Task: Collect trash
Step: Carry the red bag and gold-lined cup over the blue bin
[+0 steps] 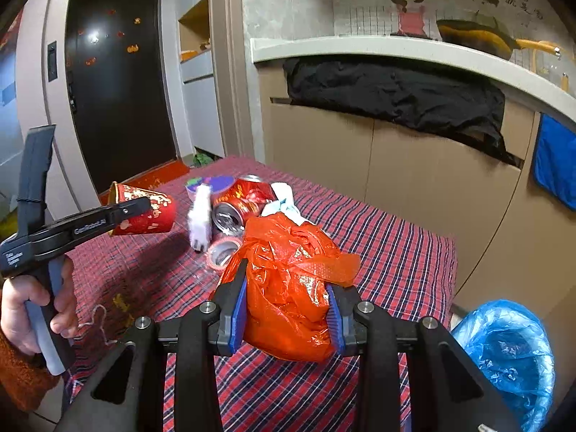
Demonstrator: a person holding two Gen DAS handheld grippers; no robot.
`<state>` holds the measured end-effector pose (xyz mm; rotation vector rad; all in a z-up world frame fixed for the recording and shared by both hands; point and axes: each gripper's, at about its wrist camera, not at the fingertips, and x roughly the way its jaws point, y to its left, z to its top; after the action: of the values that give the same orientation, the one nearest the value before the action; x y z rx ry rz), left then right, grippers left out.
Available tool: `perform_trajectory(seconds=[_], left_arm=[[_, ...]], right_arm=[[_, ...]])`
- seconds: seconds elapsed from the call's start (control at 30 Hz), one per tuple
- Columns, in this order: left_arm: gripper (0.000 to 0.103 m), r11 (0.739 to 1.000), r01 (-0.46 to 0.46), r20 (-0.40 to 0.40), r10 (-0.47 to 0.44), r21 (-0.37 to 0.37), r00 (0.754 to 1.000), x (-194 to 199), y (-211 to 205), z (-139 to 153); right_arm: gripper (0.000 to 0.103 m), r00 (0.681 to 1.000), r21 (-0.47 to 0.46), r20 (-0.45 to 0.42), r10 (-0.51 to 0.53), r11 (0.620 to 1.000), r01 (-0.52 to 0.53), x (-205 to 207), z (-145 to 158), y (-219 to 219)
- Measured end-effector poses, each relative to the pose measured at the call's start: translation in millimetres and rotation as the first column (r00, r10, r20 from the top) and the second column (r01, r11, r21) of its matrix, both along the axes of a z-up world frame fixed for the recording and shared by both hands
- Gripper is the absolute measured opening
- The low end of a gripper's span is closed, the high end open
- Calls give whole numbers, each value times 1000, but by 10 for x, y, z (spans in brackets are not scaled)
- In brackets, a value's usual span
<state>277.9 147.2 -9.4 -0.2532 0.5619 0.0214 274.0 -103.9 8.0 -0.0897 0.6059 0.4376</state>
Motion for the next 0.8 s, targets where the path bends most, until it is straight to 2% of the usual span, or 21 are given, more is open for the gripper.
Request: perform_trajectory(seconds=[0.27,0.47,0.8], left_arm=[[5,998,53,83,-55,24,995,-388,-205,403],[5,992,94,158,-106,84,982,-626,-501,671],[5,972,189,176,-213,143,961,-773,-1098,767]], right_arm=[[33,998,24,56,-8,1000,7,-215,249,-53],[33,994,41,101,-40,998,36,-356,457,-235],[33,980,75,152,-130,990,119,-549,693,-740]])
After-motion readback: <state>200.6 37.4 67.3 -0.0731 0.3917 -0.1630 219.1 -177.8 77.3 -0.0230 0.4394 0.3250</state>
